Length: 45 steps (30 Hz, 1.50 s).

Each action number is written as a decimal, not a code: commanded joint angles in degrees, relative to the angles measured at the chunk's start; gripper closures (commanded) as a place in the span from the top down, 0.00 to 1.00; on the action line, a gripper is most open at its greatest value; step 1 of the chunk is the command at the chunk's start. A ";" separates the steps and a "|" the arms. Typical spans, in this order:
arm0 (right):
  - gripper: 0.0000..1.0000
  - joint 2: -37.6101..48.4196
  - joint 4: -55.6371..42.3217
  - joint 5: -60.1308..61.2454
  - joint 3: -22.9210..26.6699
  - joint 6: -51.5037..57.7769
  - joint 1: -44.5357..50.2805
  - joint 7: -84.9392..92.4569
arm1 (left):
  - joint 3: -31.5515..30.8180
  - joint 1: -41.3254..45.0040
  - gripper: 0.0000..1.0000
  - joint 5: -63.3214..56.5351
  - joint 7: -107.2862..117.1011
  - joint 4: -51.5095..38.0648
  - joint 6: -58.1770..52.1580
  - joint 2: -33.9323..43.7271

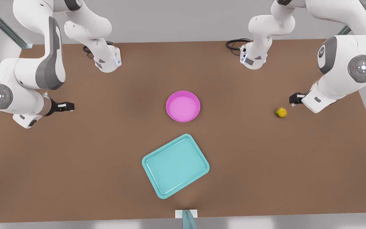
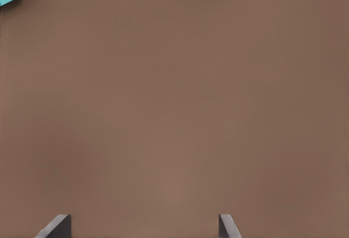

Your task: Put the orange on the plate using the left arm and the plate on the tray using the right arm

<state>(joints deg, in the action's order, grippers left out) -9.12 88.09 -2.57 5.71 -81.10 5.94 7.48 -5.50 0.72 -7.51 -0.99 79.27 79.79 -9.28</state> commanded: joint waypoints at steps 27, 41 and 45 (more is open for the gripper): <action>1.00 -0.37 0.07 0.02 0.00 -2.93 0.12 3.59 | 13.85 -3.62 1.00 2.50 0.37 48.97 49.50 -8.29; 1.00 -0.46 0.07 0.02 0.00 -2.75 0.12 3.59 | 13.85 -3.62 1.00 2.59 0.37 50.55 49.94 -12.34; 1.00 -0.54 0.07 0.02 0.00 -2.84 0.21 3.59 | 13.76 -3.62 0.91 2.59 0.46 50.55 49.94 -13.13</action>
<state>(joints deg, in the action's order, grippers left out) -9.67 88.24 -2.59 5.69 -83.94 6.12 10.78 8.29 -2.90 -4.88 -0.77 129.83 129.55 -22.32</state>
